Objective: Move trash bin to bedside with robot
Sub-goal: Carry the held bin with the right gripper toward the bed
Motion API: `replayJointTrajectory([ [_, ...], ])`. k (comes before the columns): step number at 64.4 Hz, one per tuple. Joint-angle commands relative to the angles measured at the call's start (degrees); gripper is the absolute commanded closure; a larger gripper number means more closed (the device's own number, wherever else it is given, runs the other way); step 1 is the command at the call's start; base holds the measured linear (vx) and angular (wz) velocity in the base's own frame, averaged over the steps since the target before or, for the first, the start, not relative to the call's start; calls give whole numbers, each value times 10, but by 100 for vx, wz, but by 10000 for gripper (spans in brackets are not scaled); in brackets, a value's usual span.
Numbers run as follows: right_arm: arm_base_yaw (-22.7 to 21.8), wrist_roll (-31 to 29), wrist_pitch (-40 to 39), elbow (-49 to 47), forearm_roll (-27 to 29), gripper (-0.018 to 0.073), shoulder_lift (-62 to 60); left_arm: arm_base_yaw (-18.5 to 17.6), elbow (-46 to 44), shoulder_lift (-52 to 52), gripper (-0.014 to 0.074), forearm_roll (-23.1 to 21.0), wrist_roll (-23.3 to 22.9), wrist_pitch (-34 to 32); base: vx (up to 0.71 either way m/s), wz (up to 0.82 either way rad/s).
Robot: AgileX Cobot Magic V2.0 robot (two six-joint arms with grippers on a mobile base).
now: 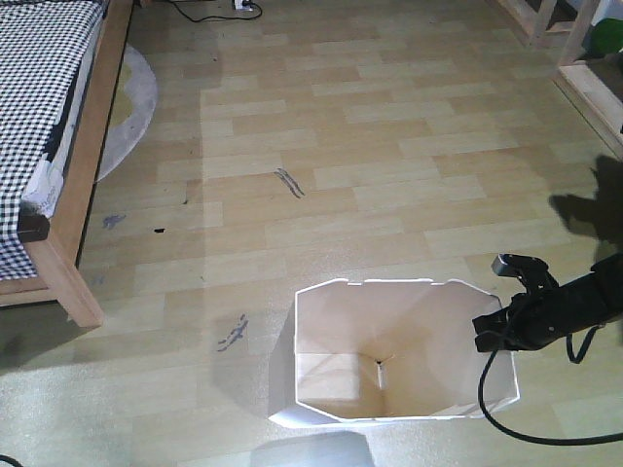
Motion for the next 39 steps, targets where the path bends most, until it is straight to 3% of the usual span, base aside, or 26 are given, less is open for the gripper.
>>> replayJointTrajectory([
  [1, -2, -2, 121, -6, 31, 564, -39, -4, 7, -9, 603, -5, -8, -43, 23, 1],
  [39, -2, -2, 119, -6, 31, 564, -39, -4, 7, -9, 603, -5, -8, -43, 29, 8],
])
